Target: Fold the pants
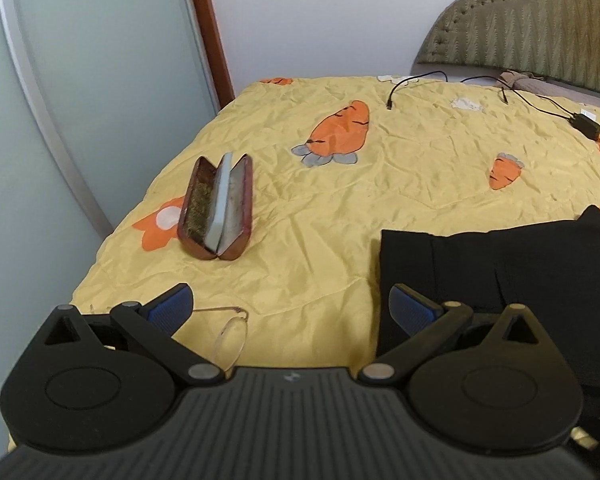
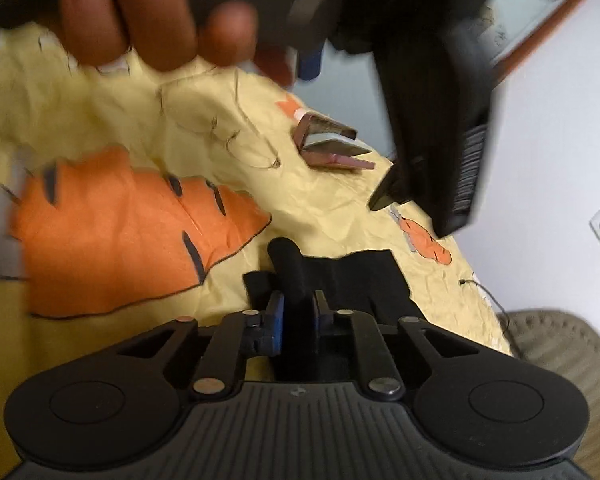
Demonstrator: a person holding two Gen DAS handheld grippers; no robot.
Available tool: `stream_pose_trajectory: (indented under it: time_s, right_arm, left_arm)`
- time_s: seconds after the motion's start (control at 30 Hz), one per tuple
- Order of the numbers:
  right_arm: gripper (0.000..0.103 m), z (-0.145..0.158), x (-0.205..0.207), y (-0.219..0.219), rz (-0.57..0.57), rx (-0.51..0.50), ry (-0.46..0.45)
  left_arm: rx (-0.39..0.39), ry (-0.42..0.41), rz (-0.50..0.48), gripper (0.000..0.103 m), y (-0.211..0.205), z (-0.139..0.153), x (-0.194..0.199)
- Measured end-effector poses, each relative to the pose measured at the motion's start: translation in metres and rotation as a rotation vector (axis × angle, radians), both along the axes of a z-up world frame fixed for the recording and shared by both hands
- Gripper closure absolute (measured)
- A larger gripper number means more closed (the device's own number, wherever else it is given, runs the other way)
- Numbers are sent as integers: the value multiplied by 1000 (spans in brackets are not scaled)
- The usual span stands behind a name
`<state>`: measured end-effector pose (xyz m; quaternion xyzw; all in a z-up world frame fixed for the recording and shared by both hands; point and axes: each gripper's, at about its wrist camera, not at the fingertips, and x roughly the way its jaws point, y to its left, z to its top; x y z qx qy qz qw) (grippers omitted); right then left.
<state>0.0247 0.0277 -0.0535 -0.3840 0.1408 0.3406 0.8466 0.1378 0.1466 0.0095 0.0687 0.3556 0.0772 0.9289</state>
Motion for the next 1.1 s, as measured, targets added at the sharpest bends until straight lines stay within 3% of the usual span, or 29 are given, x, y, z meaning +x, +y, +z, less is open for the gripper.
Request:
stream_pose_trajectory:
  time_s: [0.07,0.17,0.27,0.37,0.43,0.53,0.63,0.77,0.9,1.0,1.1]
  right_arm:
    - [88,26,-13,-32,9,114,60]
    - [88,56,-7,-94,-64,267,142]
    - [88,54,40,-149,-310,242,118]
    - [88,41,107,-206,-495,331,297]
    - [88,31,139,-230,-490,420,449]
    - [88,15,178,-242,-513,493,564]
    - [88,-6,209,-237,-583,436,570]
    - [87,5,209,-242,-602,446,538]
    - [87,14,180,-250,-520,442,523]
    - [87,-4,183,-245,-541,366,562]
    - [86,-3,179,-255,-598,441,555]
  left_arm:
    - [2,-9,-14,0,-7,2,3]
    - [-25,-16,-58,0,-23,6,11]
    - [-45,-38,-143,0,-53,7,19]
    - [-42,-40,-233,0,-86,-3,27]
    - [-2,-32,-246,0,-101,-15,33]
    - [103,10,-221,0,-114,-42,47]
    - [113,68,-193,0,-107,-67,56]
    - [-5,58,-137,0,-86,-66,53]
    - [52,46,-134,0,-89,-62,45]
    - [97,52,-135,0,-96,-70,46]
    - [93,35,-115,0,-104,-56,37]
